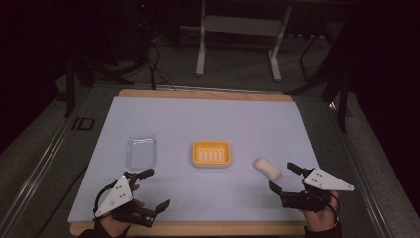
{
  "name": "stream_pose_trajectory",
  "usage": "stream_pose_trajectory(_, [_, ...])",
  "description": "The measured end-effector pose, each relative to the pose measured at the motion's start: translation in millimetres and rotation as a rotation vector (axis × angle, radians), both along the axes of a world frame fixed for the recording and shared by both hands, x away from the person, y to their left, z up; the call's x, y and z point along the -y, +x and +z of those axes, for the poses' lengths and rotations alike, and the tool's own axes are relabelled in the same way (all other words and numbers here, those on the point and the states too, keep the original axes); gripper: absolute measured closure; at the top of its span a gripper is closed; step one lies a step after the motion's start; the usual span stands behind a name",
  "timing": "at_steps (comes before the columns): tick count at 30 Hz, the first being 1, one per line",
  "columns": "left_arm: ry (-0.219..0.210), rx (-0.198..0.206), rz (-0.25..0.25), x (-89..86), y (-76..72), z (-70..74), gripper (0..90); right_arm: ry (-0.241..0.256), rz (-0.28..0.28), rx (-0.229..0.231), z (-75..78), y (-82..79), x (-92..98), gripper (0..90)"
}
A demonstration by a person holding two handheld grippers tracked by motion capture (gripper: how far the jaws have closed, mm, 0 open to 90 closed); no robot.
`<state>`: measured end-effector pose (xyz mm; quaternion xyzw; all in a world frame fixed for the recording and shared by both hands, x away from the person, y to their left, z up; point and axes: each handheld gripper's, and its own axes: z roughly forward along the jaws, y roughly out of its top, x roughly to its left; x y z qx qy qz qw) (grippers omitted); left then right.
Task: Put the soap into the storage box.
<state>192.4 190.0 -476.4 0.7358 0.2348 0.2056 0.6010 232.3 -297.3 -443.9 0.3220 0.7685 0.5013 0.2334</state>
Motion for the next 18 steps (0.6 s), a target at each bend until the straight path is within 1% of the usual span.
stream_pose_trajectory(4, [-0.017,0.002,-0.007,-0.1,-0.1,0.6,1.2,0.000,-0.002,0.003,0.1,-0.2,0.6,12.8])
stream_pose_trajectory(5, [-0.033,0.006,-0.014,0.6,-0.1,1.1,1.2,0.002,0.002,0.004,-0.1,0.2,1.8,13.1])
stream_pose_trajectory(7, [-0.047,0.011,-0.018,1.2,-0.1,1.6,1.2,-0.003,0.007,0.006,-0.9,0.6,2.0,13.2])
stream_pose_trajectory(9, [-0.047,0.011,-0.018,1.2,-0.1,1.6,1.2,-0.005,0.012,0.007,-1.2,1.0,2.3,13.2])
stream_pose_trajectory(10, [-0.080,0.018,-0.035,0.3,0.4,2.7,1.2,-0.001,0.019,0.005,-1.5,2.4,3.0,13.4])
stream_pose_trajectory(12, [-0.098,0.019,-0.037,-0.9,0.1,3.3,1.2,0.000,0.025,0.004,-1.7,4.0,2.8,13.4])
stream_pose_trajectory(13, [-0.102,0.021,-0.038,-1.4,-0.3,3.0,1.2,0.003,0.028,0.004,-1.8,5.1,2.3,13.4])
stream_pose_trajectory(15, [-0.090,0.021,-0.037,-2.4,-2.1,2.6,1.2,0.001,0.032,0.008,-1.2,7.7,1.6,13.4])
stream_pose_trajectory(18, [-0.103,0.033,-0.037,-3.9,-4.9,3.4,1.2,0.000,0.043,0.018,0.6,9.7,-1.2,13.4])
